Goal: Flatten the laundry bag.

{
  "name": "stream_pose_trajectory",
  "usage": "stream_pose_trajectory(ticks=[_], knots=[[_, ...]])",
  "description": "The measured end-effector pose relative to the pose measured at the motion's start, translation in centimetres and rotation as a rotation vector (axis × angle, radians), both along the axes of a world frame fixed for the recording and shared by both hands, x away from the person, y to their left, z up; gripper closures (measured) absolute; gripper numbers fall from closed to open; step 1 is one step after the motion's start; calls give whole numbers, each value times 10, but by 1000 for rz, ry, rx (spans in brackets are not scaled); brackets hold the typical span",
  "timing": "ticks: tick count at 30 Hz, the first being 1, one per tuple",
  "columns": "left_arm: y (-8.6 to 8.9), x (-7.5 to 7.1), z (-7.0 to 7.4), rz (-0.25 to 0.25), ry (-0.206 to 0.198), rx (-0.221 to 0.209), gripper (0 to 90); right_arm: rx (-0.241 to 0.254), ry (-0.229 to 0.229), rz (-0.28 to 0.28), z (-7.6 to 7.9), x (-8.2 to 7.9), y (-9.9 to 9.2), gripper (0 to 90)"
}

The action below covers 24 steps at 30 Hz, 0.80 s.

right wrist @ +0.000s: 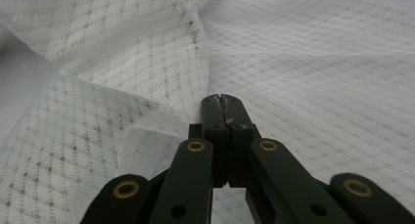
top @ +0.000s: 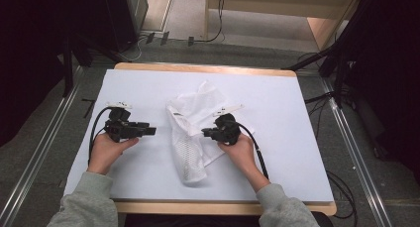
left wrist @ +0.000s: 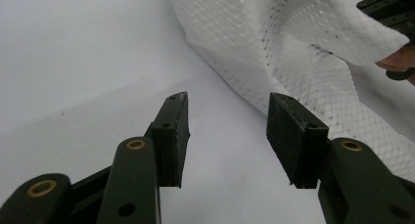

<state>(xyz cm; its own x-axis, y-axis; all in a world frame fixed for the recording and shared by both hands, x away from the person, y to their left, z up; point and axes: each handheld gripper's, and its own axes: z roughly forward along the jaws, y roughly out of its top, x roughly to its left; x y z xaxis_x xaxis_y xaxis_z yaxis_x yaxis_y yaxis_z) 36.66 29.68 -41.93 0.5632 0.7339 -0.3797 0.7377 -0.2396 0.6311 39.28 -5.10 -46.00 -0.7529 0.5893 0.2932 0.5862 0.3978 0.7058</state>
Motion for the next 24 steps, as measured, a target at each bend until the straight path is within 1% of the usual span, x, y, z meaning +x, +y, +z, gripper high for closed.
stream_pose_trajectory(ticks=[5,9,11,15,17,18,21,24], knots=[[7,-2,2,18,-3,-8,515,11,5,17,2,-4,10,900],[12,-5,3,30,-3,-9,514,10,-8,50,4,-7,22,900],[15,-7,3,40,-2,-11,514,16,-7,63,5,-8,28,900],[22,-10,3,57,2,-12,512,16,-11,89,6,-9,41,900],[25,-13,4,63,1,-14,512,4,-9,107,6,-9,48,900],[25,-14,4,69,2,-17,512,-1,-10,116,6,-9,52,900],[27,-16,3,72,4,-15,511,5,-8,136,7,-10,60,900],[25,-17,3,69,5,-10,509,9,-18,154,13,-12,63,900]])
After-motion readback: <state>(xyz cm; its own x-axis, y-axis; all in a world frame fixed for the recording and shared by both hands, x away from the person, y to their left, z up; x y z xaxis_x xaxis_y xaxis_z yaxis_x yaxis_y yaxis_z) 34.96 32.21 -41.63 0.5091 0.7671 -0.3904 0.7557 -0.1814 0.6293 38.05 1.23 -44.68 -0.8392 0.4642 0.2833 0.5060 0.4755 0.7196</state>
